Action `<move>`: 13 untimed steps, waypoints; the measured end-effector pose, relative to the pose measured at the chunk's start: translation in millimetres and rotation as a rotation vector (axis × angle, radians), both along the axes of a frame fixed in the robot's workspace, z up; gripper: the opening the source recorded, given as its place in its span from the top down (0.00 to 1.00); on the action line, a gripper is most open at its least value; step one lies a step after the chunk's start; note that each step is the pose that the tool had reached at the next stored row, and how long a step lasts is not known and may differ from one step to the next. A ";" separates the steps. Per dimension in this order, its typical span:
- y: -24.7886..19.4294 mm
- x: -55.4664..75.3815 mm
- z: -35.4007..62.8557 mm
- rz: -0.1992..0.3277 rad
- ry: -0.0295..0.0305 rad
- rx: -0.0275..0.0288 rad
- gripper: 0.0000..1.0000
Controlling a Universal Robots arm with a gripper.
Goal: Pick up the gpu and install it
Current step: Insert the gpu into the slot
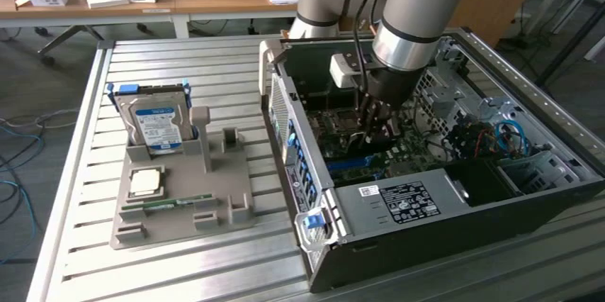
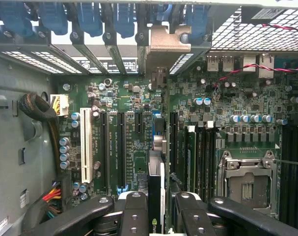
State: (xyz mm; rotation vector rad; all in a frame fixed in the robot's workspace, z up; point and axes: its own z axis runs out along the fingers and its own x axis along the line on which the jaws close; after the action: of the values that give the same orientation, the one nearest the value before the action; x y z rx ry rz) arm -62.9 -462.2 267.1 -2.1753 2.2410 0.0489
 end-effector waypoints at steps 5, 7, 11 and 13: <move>-1.2 0.0 0.0 0.000 0.0000 0.0001 0.74; -1.8 0.0 0.0 0.000 0.0000 0.0001 0.74; -2.2 -0.3 0.0 0.000 0.0000 0.0000 0.74; -2.4 -0.9 0.0 0.000 0.0000 0.0001 0.74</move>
State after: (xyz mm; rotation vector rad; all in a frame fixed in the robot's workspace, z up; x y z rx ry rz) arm -63.9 -464.6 267.1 -2.1754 2.2410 0.0490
